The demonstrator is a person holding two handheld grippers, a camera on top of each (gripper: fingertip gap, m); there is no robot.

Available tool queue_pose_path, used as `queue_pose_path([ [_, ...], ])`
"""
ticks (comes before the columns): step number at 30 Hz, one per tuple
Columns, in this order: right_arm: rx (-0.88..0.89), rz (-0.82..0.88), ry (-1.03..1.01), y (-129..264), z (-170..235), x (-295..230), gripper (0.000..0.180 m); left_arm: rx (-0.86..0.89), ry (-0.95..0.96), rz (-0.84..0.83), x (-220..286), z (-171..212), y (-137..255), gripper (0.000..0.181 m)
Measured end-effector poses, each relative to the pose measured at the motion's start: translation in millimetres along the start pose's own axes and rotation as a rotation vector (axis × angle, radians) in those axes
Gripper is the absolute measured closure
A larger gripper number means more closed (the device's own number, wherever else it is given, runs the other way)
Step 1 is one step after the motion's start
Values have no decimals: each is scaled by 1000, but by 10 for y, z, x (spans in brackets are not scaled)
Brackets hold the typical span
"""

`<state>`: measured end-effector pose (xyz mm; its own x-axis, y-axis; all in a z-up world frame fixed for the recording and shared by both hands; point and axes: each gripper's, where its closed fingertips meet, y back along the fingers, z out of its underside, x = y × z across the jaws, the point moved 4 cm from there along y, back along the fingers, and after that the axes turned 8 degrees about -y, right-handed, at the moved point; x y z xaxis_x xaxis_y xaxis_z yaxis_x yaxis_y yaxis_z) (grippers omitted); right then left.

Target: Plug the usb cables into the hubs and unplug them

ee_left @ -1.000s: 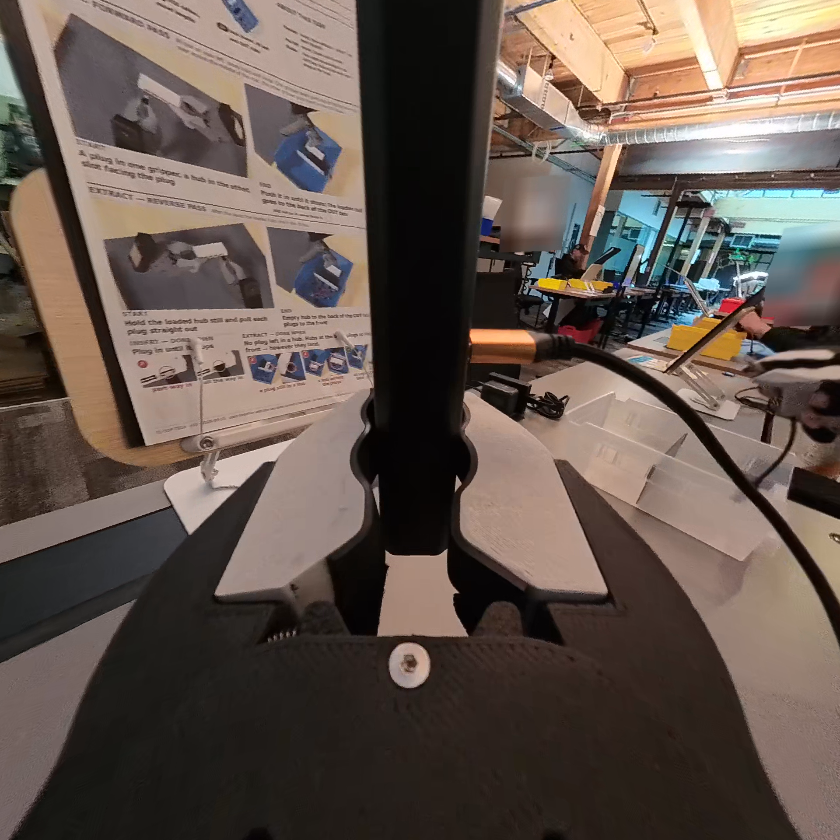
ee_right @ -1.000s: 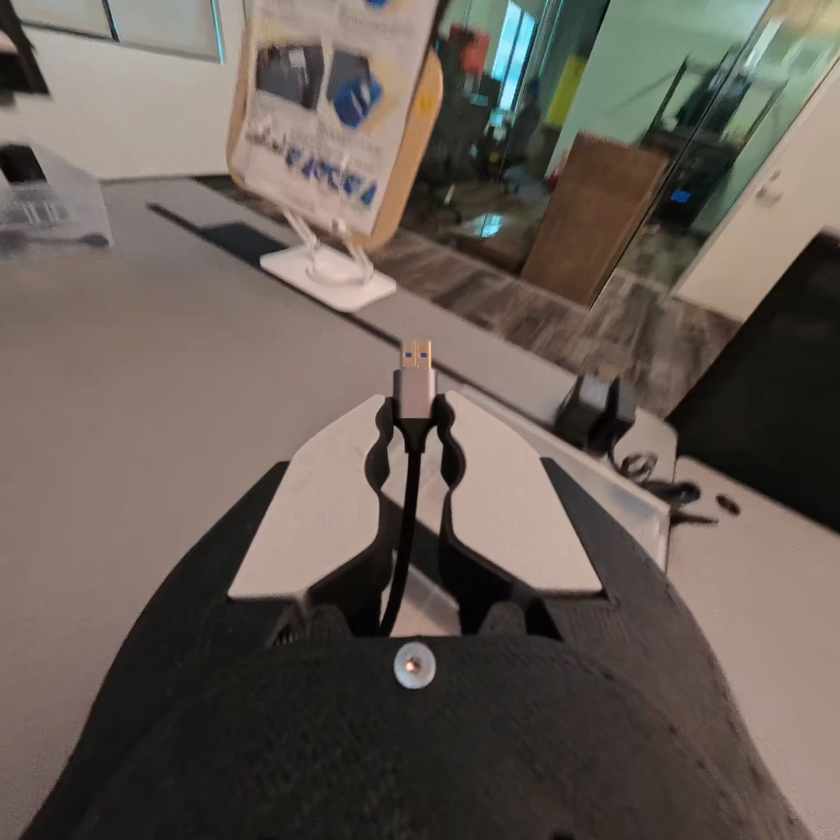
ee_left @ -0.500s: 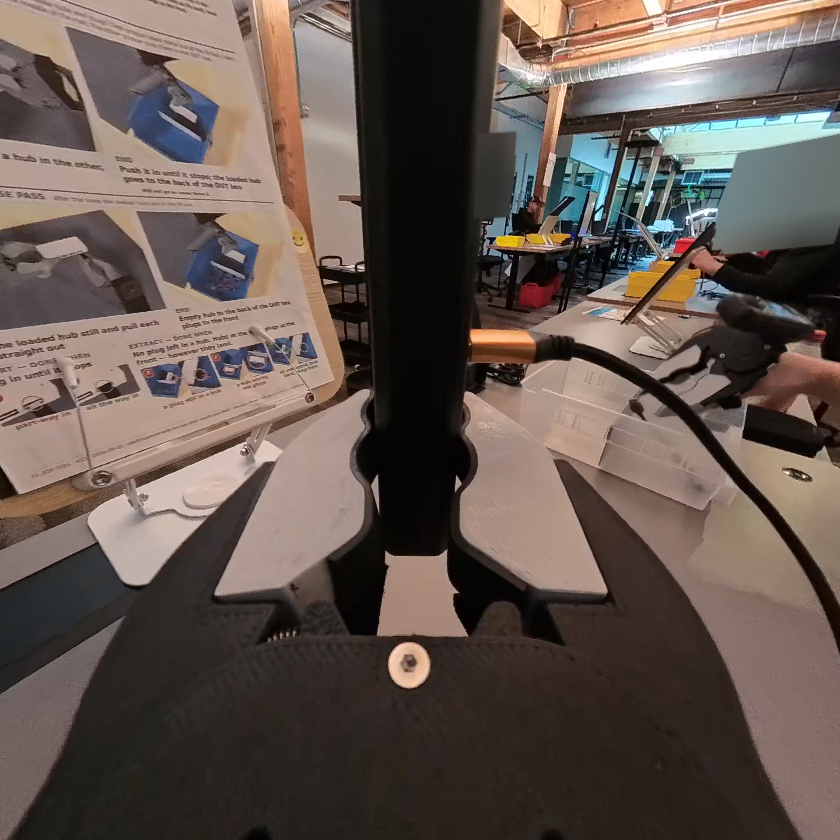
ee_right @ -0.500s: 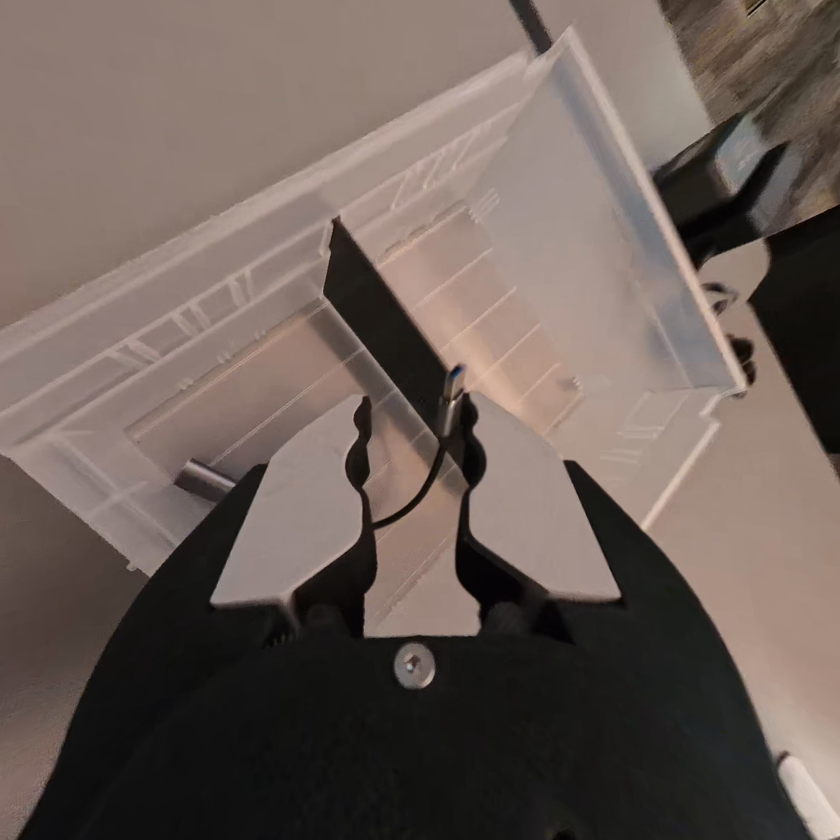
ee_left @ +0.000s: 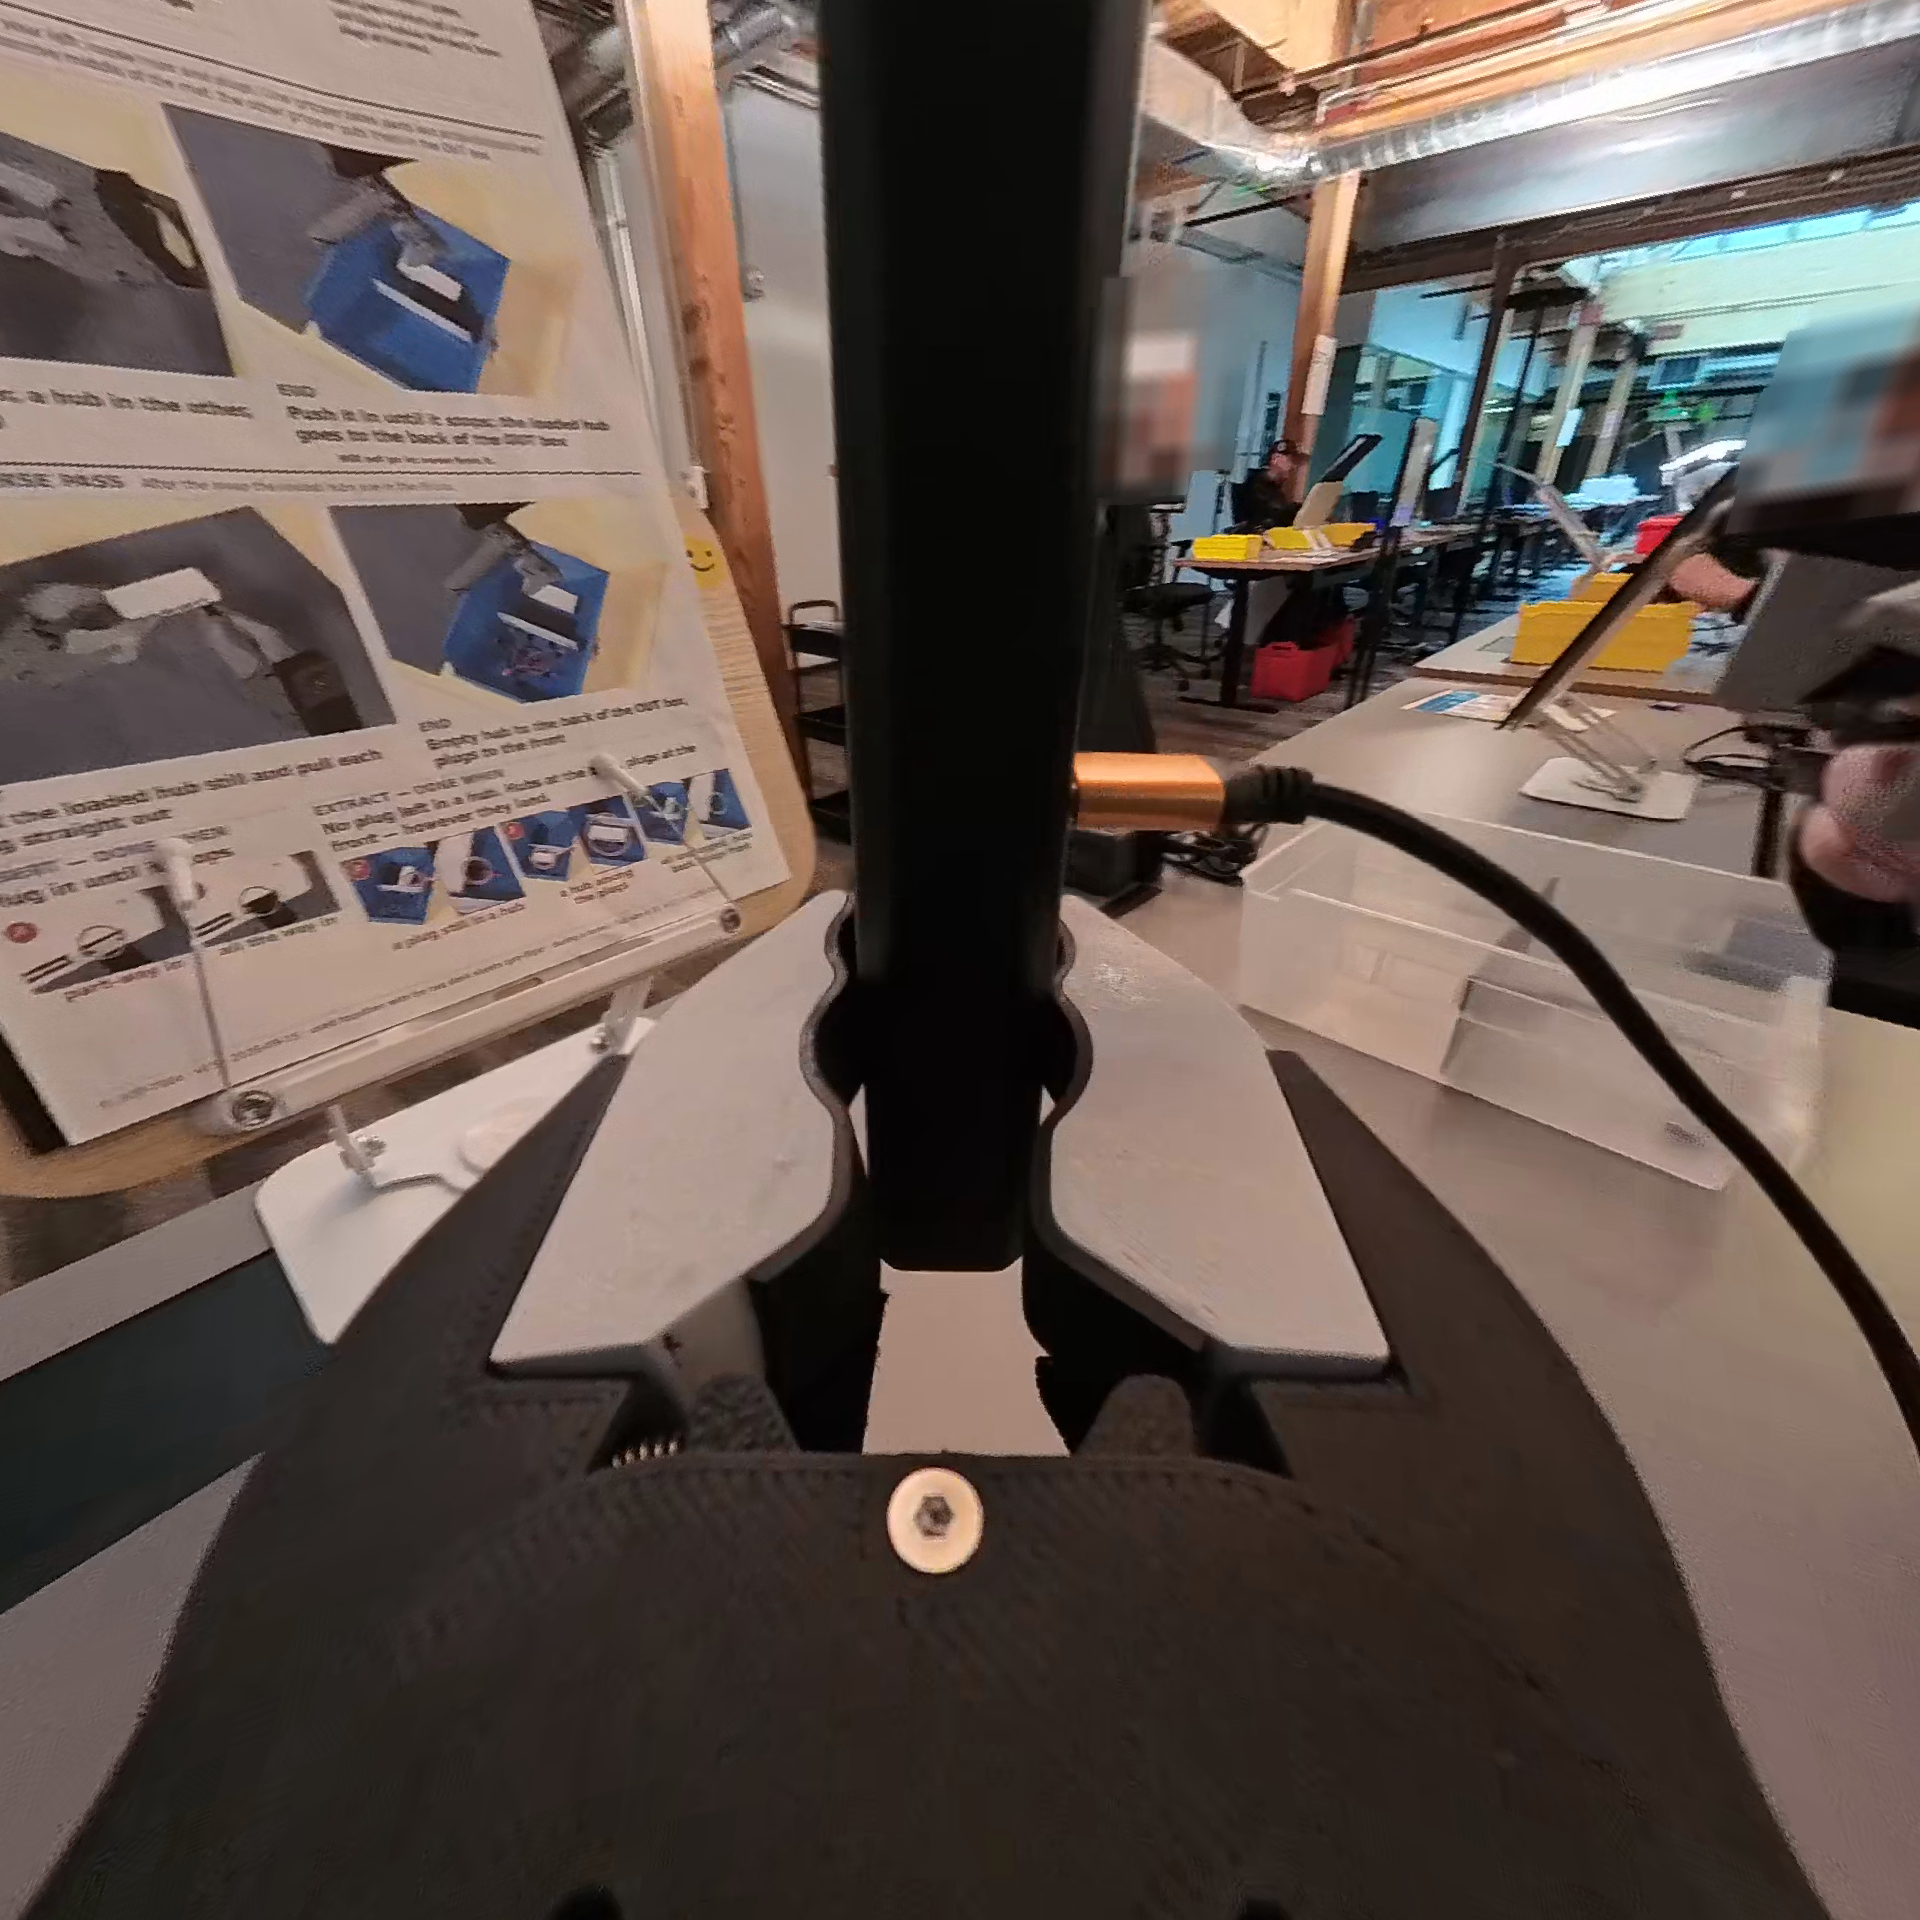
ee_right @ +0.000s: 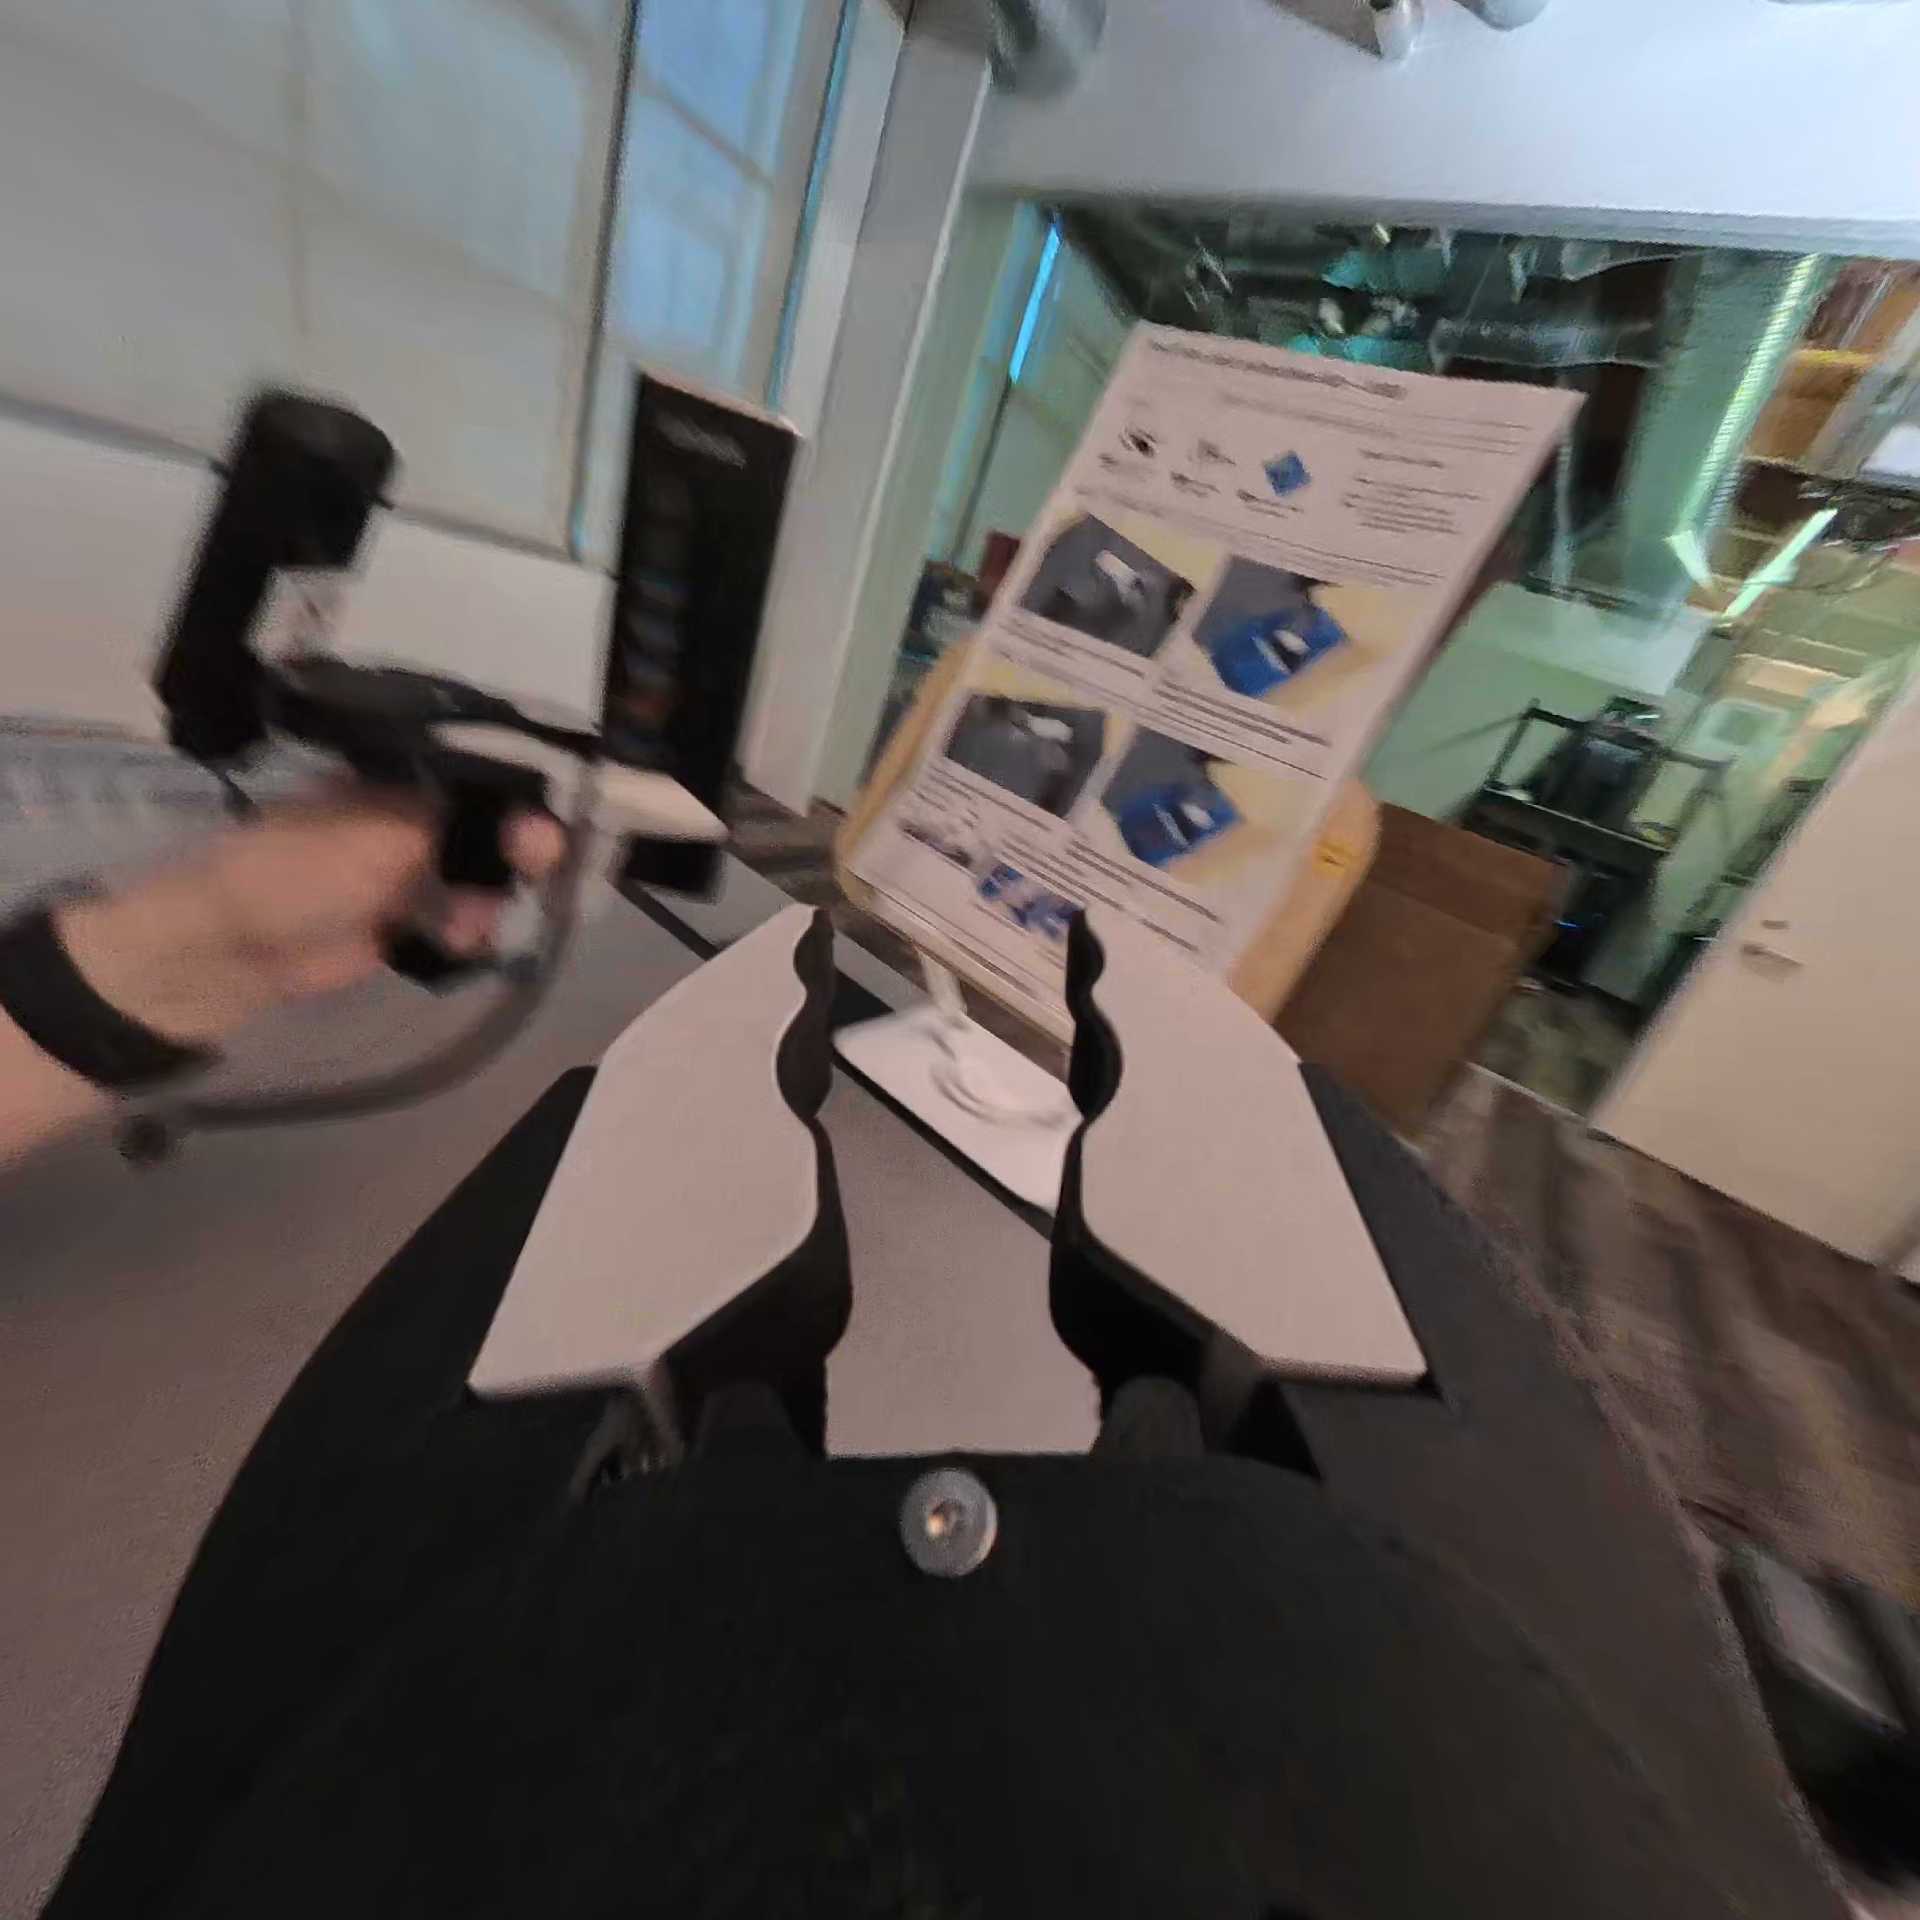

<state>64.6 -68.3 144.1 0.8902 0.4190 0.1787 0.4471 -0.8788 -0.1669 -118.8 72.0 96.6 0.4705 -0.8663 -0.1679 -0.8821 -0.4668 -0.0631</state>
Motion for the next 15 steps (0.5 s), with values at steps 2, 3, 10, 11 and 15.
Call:
queue_pose_path([
  [2, 47, -56, -87, -329, -14, -348, 137, -11, -14, -33, -33, 29, -3, 152],
  [3, 48, -57, -121, -495, 1, -467, 136, -18, -20, -47, -50, 45, -4, 152],
  [10, -72, -69, -207, -1383, 194, -909, 146, -19, -27, -114, -181, 100, 41, 152],
  [11, -82, -69, -221, -1444, 198, -914, 147, -20, -32, -123, -199, 101, 51, 152],
  [15, -115, -121, -296, -1596, 228, -967, 152, -12, -29, -134, -238, 100, 73, 152],
])
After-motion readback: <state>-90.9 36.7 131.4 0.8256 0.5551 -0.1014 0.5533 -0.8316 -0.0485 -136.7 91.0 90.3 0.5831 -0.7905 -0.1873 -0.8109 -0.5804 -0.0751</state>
